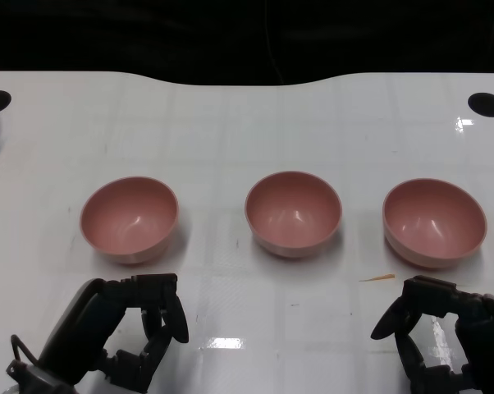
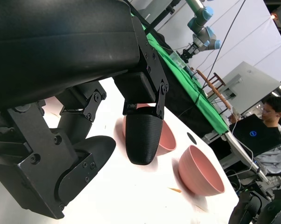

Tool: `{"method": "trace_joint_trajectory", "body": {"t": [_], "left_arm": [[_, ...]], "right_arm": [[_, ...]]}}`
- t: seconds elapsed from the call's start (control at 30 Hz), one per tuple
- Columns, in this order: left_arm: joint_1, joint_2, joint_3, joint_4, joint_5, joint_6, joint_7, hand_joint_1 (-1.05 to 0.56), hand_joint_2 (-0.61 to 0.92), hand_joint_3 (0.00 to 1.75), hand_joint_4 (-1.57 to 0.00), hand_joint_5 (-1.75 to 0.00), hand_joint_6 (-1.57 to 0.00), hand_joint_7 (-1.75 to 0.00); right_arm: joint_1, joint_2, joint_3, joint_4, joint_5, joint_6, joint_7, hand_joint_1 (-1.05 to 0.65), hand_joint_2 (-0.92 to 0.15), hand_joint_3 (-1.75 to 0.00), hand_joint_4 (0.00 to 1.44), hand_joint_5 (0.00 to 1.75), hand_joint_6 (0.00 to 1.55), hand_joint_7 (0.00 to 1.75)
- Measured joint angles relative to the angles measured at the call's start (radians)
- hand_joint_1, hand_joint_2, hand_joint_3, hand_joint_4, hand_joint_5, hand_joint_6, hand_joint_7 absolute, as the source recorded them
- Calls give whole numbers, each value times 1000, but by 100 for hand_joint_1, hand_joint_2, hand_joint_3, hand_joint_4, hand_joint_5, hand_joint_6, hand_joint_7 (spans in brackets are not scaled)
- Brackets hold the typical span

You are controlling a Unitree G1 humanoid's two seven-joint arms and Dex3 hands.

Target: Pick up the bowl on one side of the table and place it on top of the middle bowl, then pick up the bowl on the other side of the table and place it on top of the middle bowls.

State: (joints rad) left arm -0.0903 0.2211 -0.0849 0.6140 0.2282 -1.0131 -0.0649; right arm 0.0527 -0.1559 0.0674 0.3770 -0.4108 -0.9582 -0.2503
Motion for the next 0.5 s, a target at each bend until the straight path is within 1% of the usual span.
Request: {"method": "trace_joint_trajectory", "body": {"t": [0.5], "left_arm": [[0, 0, 0, 0, 0, 0, 0, -1, 20, 157, -93, -162, -92, -133]], "right_arm": [[-1, 0, 0, 3, -10, 0, -2, 18, -8, -162, 90, 148, 95, 115]]}}
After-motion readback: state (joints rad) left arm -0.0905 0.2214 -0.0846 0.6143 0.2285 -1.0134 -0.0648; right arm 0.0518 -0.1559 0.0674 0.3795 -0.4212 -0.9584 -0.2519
